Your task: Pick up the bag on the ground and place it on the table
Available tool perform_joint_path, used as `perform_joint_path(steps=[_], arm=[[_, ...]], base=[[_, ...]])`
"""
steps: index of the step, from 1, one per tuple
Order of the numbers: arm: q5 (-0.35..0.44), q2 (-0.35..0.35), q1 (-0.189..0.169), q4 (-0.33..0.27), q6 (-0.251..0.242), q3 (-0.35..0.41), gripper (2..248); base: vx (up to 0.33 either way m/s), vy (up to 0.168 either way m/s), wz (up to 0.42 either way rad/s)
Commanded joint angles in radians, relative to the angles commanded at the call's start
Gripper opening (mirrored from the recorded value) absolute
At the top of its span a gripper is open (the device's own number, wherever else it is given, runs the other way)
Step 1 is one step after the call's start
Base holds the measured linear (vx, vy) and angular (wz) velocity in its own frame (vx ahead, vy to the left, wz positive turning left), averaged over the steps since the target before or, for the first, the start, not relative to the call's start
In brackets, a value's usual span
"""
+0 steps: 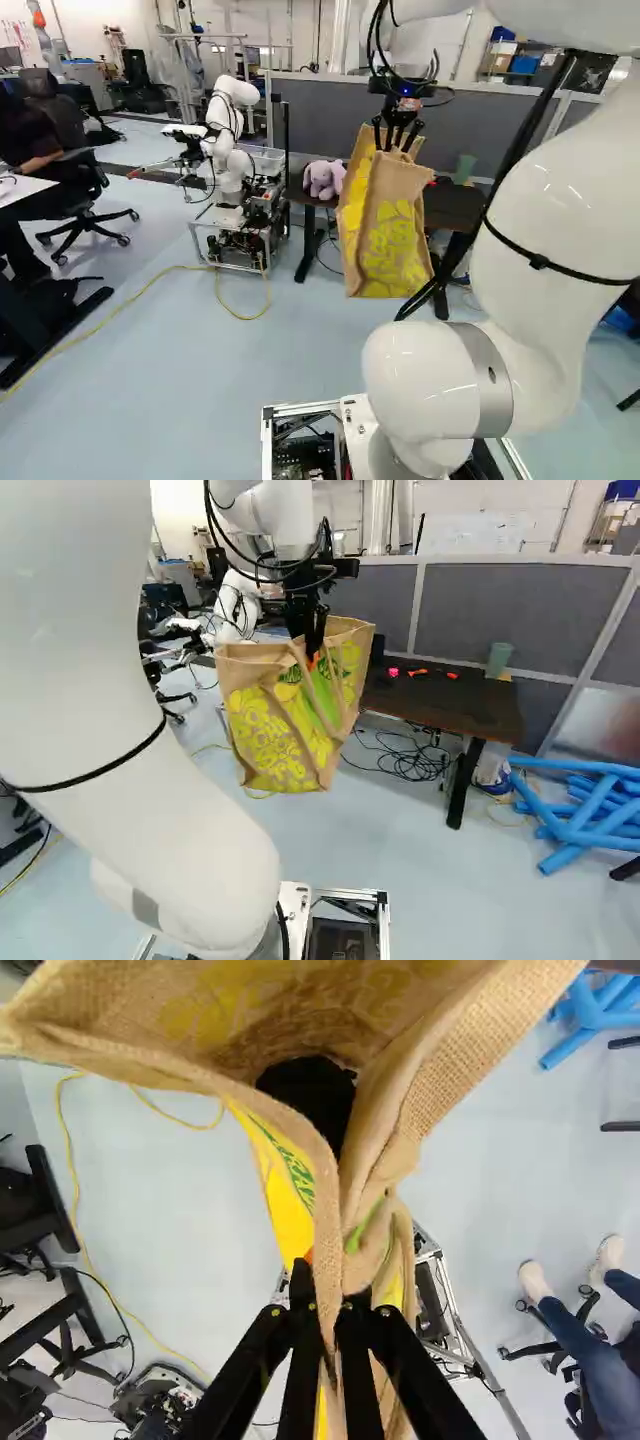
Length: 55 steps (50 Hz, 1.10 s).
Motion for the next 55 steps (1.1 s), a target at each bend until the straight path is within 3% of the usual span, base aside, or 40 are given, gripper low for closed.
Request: perform_joint_path(steps=[9,55], arm=[[0.0,0.0,0.0,0.0,0.0,0.0,24],[0.0,0.0,0.0,0.0,0.0,0.0,24]], base=[[0.008,-0.046,-0.254],[0.0,-0.014,-0.068]])
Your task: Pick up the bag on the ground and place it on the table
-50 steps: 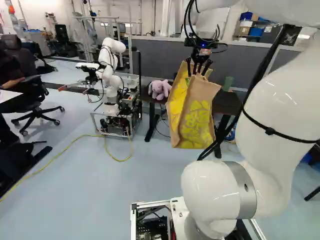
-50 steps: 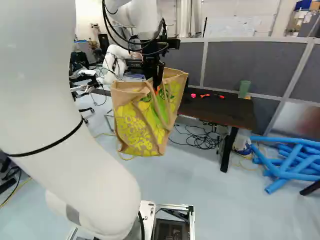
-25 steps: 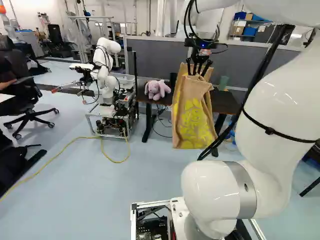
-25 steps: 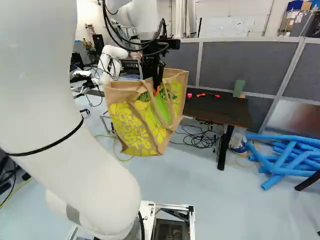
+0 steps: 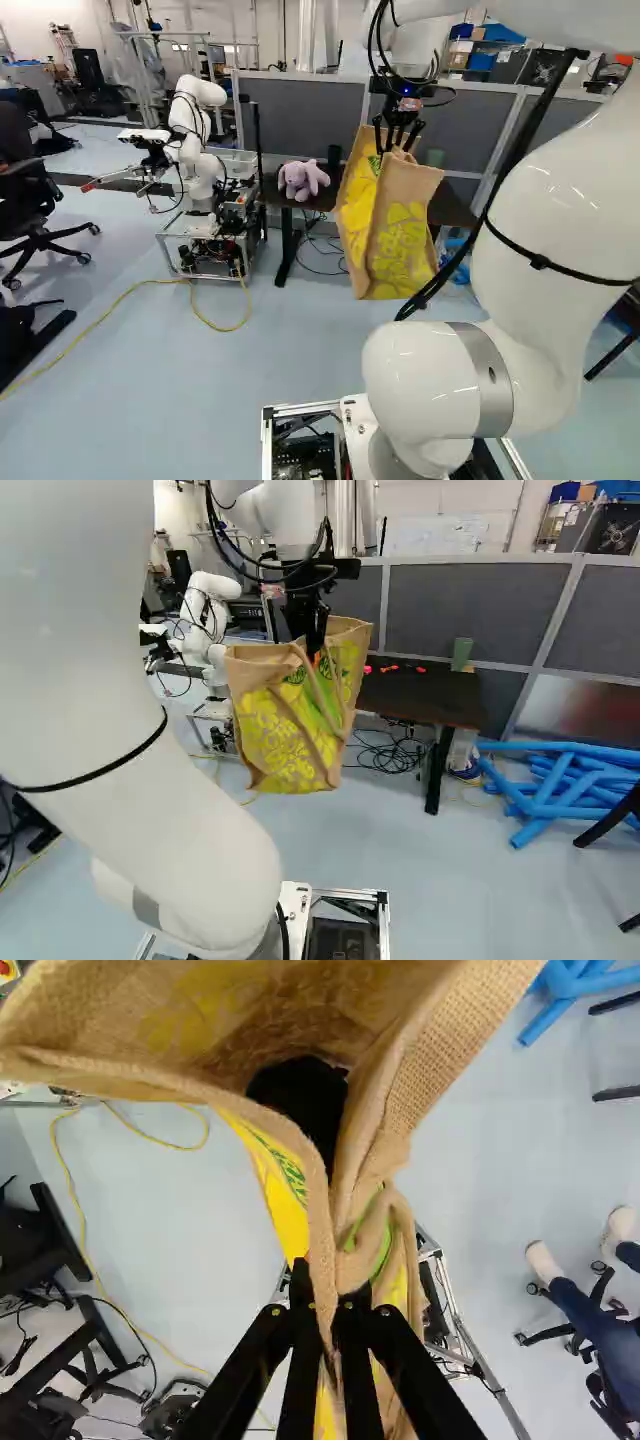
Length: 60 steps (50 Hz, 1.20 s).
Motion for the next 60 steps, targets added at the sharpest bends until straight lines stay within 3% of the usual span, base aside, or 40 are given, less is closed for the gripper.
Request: perform_joint_path(steps=[60], arm=[[0.0,0.0,0.0,0.0,0.0,0.0,24]], base=[[0.049,-0.047,-0.231]])
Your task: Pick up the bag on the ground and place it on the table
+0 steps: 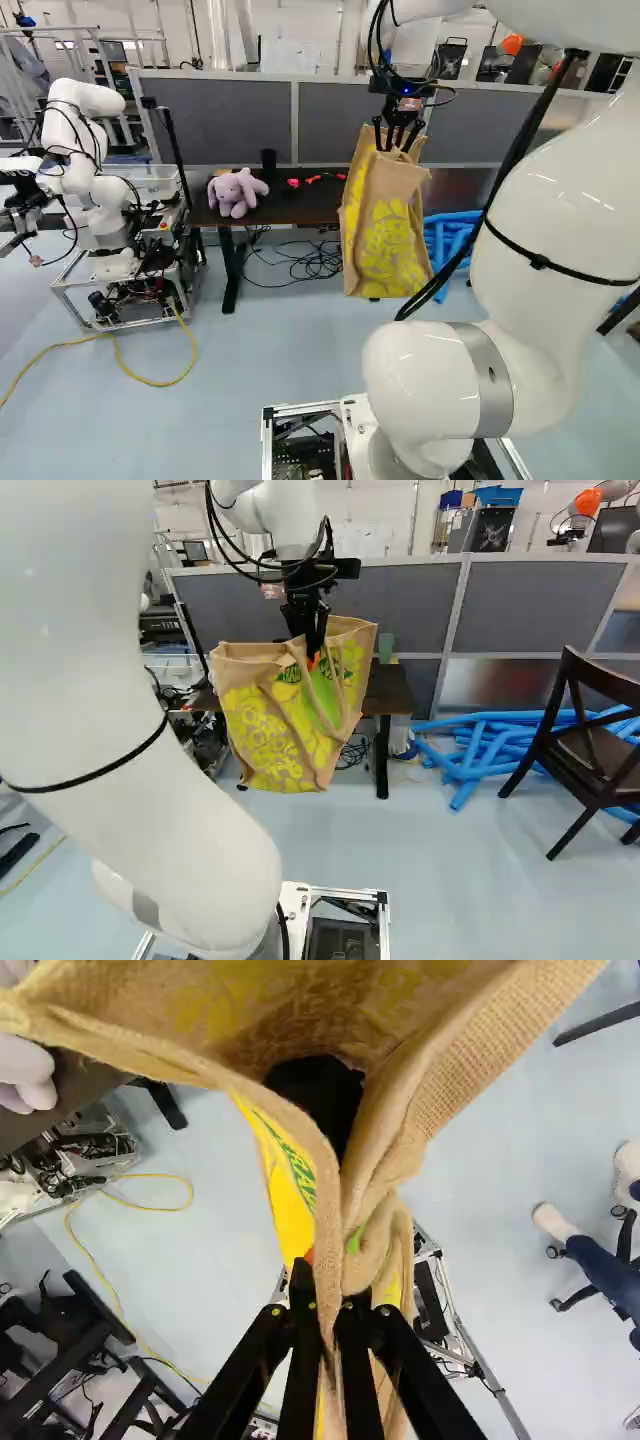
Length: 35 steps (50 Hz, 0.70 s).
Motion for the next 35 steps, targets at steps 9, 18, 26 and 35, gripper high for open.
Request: perform_joint_path(steps=[9,18,26,35], arm=[[0.0,0.0,0.0,0.0,0.0,0.0,24],[0.0,0.0,0.0,0.0,0.0,0.0,24],[0.0,0.0,0.0,0.0,0.0,0.0,24],[0.0,0.0,0.0,0.0,0.0,0.0,24]], base=[[0.095,-0.001,-0.02],[0.093,-0.002,-0.015],[0.103,-0.001,-0.015],[0.116,0.0,-0.017]])
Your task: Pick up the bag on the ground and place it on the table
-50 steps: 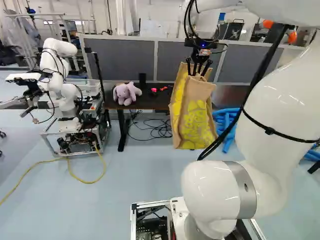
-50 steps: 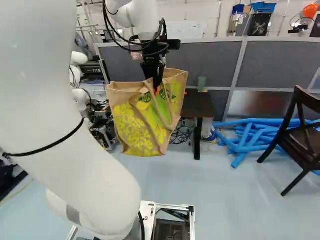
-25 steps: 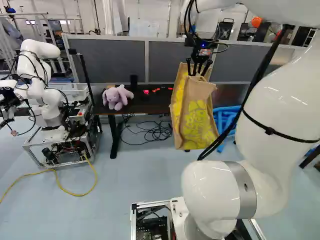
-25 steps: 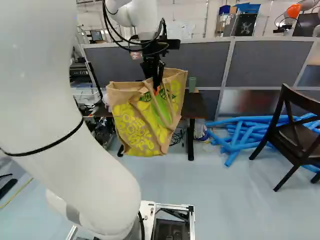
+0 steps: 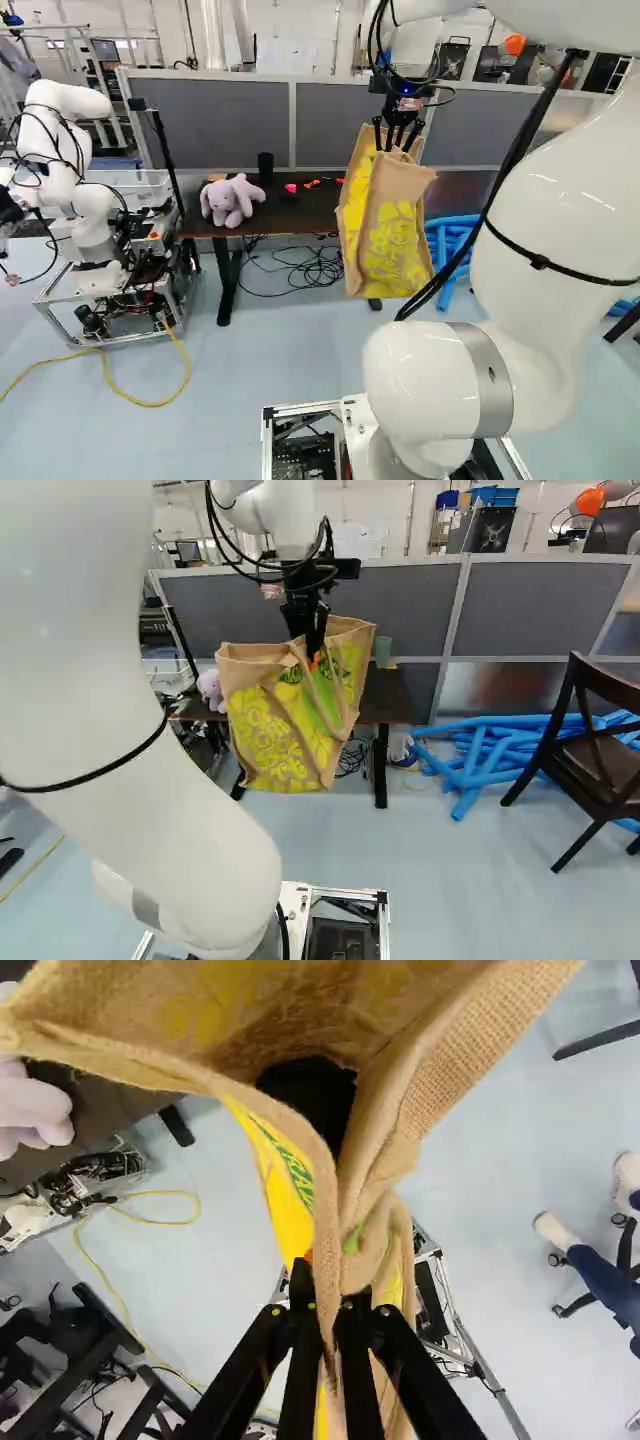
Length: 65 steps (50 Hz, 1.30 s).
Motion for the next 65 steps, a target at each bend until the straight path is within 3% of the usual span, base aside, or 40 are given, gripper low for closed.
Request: perform_joint_path(steps=[65], arm=[[0.0,0.0,0.0,0.0,0.0,0.0,24]], base=[[0.172,-0.002,-0.021]])
